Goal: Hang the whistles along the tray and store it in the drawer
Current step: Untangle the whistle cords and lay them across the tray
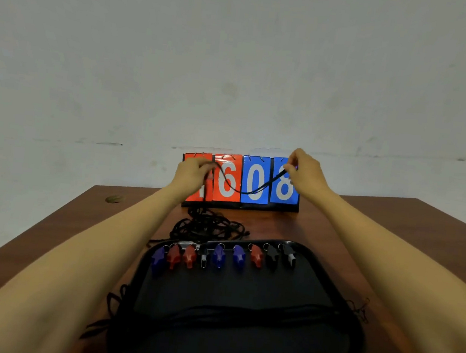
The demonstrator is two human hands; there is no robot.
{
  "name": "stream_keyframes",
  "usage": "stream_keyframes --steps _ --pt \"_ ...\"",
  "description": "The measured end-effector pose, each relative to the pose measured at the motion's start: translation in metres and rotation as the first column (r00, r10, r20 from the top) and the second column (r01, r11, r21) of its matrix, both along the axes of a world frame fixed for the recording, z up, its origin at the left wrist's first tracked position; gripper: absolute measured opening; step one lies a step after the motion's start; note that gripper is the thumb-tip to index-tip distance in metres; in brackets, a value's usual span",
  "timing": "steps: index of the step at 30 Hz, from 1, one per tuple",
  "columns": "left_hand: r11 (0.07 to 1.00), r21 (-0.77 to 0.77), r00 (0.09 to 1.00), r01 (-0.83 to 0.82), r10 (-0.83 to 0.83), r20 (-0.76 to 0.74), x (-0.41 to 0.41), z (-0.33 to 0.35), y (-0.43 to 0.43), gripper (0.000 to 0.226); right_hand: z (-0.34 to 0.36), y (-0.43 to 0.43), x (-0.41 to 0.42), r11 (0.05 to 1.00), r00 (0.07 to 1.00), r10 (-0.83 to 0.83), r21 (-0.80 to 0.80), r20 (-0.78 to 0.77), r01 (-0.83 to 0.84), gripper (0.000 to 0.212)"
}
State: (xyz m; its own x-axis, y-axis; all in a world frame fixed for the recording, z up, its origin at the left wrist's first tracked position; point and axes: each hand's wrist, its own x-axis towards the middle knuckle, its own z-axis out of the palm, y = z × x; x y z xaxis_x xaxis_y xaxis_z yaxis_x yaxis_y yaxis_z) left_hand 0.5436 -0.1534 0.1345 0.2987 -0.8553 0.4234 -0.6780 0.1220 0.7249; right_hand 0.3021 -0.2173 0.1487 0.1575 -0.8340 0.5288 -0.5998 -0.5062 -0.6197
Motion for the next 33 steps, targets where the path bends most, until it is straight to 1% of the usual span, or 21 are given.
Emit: stream_keyframes --steps 1,2,3,4,5,6,7,9,10,11,12,14,15,17,19,22,24,26,28,30,33 --pt "0.991 -0.125 0.973 0.044 -0.071 -0.220 -0.009 0.010 0.001 0.028 -0.002 0.003 0.003 0.998 0.999 0.046 0.034 -0.004 -0.046 0.006" --pt "0.966 -0.257 0.926 0.032 -0.126 -0.356 -0.016 0.020 0.003 0.026 -0.003 0.007 0.006 0.996 0.997 0.079 0.049 -0.013 -0.078 0.005" --pt "0.929 -0.370 0.896 0.013 -0.175 -0.408 -0.023 0.030 0.004 0.025 -0.005 0.010 0.009 0.994 0.995 0.100 0.046 -0.027 -0.099 0.004" --pt "0.897 -0.442 0.894 0.006 -0.203 -0.399 -0.028 0.038 0.007 0.026 -0.006 0.012 0.012 0.993 0.993 0.115 0.033 -0.037 -0.114 0.005" --pt "0.881 -0.473 0.910 0.020 -0.211 -0.356 -0.032 0.042 0.009 0.028 -0.006 0.014 0.014 0.992 0.991 0.124 0.020 -0.041 -0.123 0.006" --pt "0.893 -0.448 0.941 0.039 -0.183 -0.283 -0.034 0.043 0.011 0.029 -0.007 0.016 0.016 0.992 0.990 0.130 0.007 -0.047 -0.130 0.008" --pt "0.932 -0.359 0.975 0.053 -0.126 -0.184 -0.032 0.040 0.012 0.031 -0.007 0.018 0.018 0.991 0.989 0.136 -0.003 -0.060 -0.136 0.011" --pt "0.998 -0.039 0.998 0.054 -0.053 0.030 -0.023 0.028 0.011 0.031 -0.008 0.020 0.020 0.990 0.986 0.140 -0.002 -0.095 -0.141 0.019" --pt "0.994 0.102 0.994 0.045 -0.055 0.098 -0.018 0.021 0.012 0.029 -0.009 0.021 0.022 0.990 0.985 0.141 0.012 -0.100 -0.140 0.022" --pt "0.986 0.168 0.989 0.023 -0.047 0.142 -0.014 0.015 0.013 0.028 -0.009 0.022 0.023 0.989 0.985 0.147 0.036 -0.094 -0.144 0.026" --pt "0.983 0.181 0.985 -0.002 -0.030 0.170 -0.013 0.011 0.015 0.025 -0.009 0.023 0.025 0.986 0.985 0.157 0.062 -0.076 -0.153 0.029" --pt "0.990 0.137 0.981 -0.022 -0.005 0.193 -0.015 0.008 0.016 0.018 -0.009 0.025 0.031 0.983 0.986 0.161 0.099 -0.040 -0.156 0.033" --pt "0.994 0.107 0.974 -0.027 0.002 0.226 -0.019 0.010 0.016 0.014 -0.009 0.026 0.035 0.984 0.987 0.154 0.100 -0.050 -0.149 0.034" --pt "0.997 0.055 0.935 -0.048 0.026 0.353 -0.024 0.017 0.017 0.016 -0.007 0.025 0.042 0.989 0.986 0.128 0.084 -0.109 -0.119 0.035" --pt "0.997 0.011 0.898 -0.071 0.059 0.436 -0.021 0.024 0.017 0.020 -0.005 0.025 0.044 0.995 0.984 0.097 0.038 -0.148 -0.092 0.036" --pt "0.990 -0.039 0.870 -0.135 0.137 0.473 -0.005 0.030 0.021 0.028 -0.002 0.021 0.034 0.997 0.989 0.036 -0.064 -0.145 -0.045 0.032" --pt "0.984 -0.048 0.858 -0.173 0.174 0.484 0.008 0.029 0.026 0.029 -0.003 0.017 0.021 0.993 0.991 -0.024 -0.116 -0.132 0.009 0.028" --pt "0.985 -0.027 0.885 -0.170 0.164 0.435 0.019 0.026 0.034 0.026 -0.005 0.015 0.005 0.988 0.988 -0.102 -0.132 -0.115 0.086 0.028" --pt "0.984 0.035 0.903 -0.173 0.144 0.404 0.027 0.021 0.044 0.024 -0.007 0.017 -0.009 0.982 0.980 -0.160 -0.120 -0.122 0.146 0.032" --pt "0.967 0.137 0.881 -0.214 0.131 0.454 0.035 0.012 0.052 0.021 -0.010 0.022 -0.019 0.981 0.971 -0.184 -0.090 -0.154 0.172 0.035" --pt "0.909 0.292 0.829 -0.298 0.096 0.551 0.040 -0.003 0.065 0.020 -0.013 0.033 -0.023 0.985 0.963 -0.169 -0.055 -0.208 0.161 0.038"
